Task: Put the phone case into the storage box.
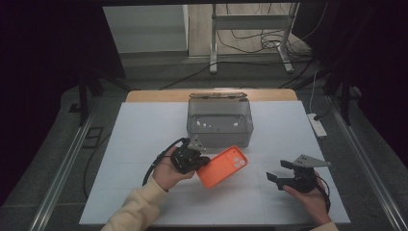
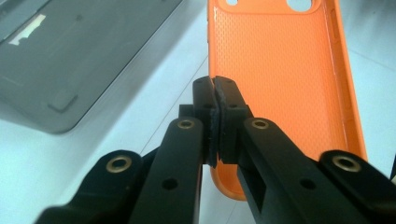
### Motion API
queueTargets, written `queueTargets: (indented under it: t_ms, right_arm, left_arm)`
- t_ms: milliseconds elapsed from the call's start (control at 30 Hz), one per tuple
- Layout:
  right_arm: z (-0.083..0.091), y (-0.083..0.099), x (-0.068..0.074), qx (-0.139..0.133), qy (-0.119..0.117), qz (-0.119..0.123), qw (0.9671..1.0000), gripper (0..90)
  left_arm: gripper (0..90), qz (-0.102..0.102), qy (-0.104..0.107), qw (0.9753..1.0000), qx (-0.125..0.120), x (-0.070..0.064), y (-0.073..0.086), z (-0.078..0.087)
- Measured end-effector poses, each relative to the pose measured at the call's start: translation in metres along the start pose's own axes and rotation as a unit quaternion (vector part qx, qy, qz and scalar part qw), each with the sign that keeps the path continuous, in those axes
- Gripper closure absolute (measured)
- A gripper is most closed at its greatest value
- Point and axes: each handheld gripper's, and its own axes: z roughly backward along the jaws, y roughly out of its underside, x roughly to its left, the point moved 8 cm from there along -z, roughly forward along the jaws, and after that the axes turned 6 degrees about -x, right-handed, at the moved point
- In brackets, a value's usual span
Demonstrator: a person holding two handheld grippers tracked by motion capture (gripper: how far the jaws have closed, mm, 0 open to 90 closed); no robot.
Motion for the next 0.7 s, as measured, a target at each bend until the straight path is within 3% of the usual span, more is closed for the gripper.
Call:
queueTargets:
  t_ms: [700]
  right_arm:
    - [-0.001, 0.0, 0.0, 0.0, -0.001, -0.002, 1.0, 19.0]
  left_arm:
    - [88.5, 0.005, -0.007, 0.9999, -0.009, 0.004, 0.007, 0.011]
